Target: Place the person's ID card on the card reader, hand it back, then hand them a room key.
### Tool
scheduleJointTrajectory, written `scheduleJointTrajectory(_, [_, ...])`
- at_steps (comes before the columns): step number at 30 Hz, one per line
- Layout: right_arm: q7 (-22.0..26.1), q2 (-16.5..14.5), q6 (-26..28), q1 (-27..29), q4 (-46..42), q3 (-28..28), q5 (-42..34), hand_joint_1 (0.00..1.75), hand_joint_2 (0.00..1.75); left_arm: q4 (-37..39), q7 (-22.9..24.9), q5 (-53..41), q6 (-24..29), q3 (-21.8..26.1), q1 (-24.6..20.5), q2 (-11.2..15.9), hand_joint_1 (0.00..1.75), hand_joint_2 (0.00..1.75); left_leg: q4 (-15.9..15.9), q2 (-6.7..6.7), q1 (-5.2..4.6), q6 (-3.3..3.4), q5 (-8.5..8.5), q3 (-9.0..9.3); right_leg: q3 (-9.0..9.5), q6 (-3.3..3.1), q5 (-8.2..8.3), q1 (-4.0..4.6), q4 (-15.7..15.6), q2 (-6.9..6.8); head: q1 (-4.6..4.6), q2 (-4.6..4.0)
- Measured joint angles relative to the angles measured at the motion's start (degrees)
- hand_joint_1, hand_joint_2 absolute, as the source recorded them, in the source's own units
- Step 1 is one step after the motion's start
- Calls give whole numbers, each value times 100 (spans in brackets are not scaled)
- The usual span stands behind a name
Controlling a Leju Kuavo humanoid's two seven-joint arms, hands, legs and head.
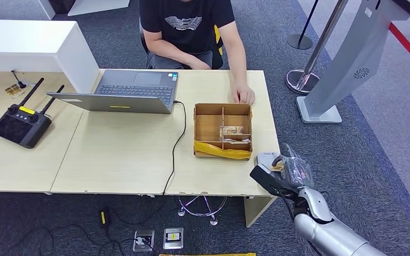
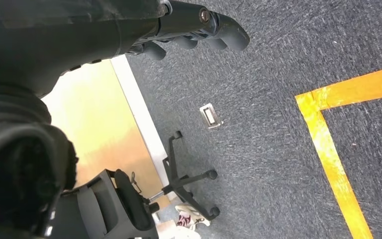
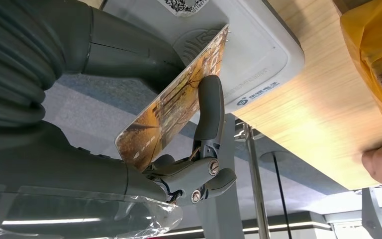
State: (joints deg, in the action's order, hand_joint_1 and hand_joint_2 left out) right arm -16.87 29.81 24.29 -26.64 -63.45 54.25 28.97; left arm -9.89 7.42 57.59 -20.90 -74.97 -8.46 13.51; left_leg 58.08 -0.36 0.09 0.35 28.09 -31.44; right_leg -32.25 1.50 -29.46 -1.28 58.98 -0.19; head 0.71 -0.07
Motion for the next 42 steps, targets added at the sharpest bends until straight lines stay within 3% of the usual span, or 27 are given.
scheduleJointTrajectory(8, [57,-37,22,-212,54,7,86,175,175,-8,45,26,0,0,0,2,0,0,0,0,0,0,0,-2,1,0,1,0,1,0,-1,0])
scheduleJointTrajectory(19, [-176,-32,299,-1006,-326,-57,423,175,175,-10,-38,-14,0,-2,-2,3,0,0,0,0,0,0,-1,-1,-1,0,1,0,2,0,0,0])
scheduleJointTrajectory(25, [-228,-51,-5,-1608,-457,-155,623,175,175,-10,-158,-94,0,-2,-6,2,0,0,0,1,0,0,-1,-3,0,0,4,0,3,1,1,0])
scheduleJointTrajectory(32, [-189,-323,-198,-2118,-451,-152,881,175,175,-10,-195,-139,0,-2,-22,-3,0,0,0,-5,1,0,-1,-5,-1,-2,3,1,4,-5,1,0])
scheduleJointTrajectory(42, [161,-975,14,-2245,-44,-138,1091,175,175,-10,-326,-165,0,-2,-30,-31,0,0,0,-5,3,0,-1,-6,-2,-3,2,2,4,-5,1,0])
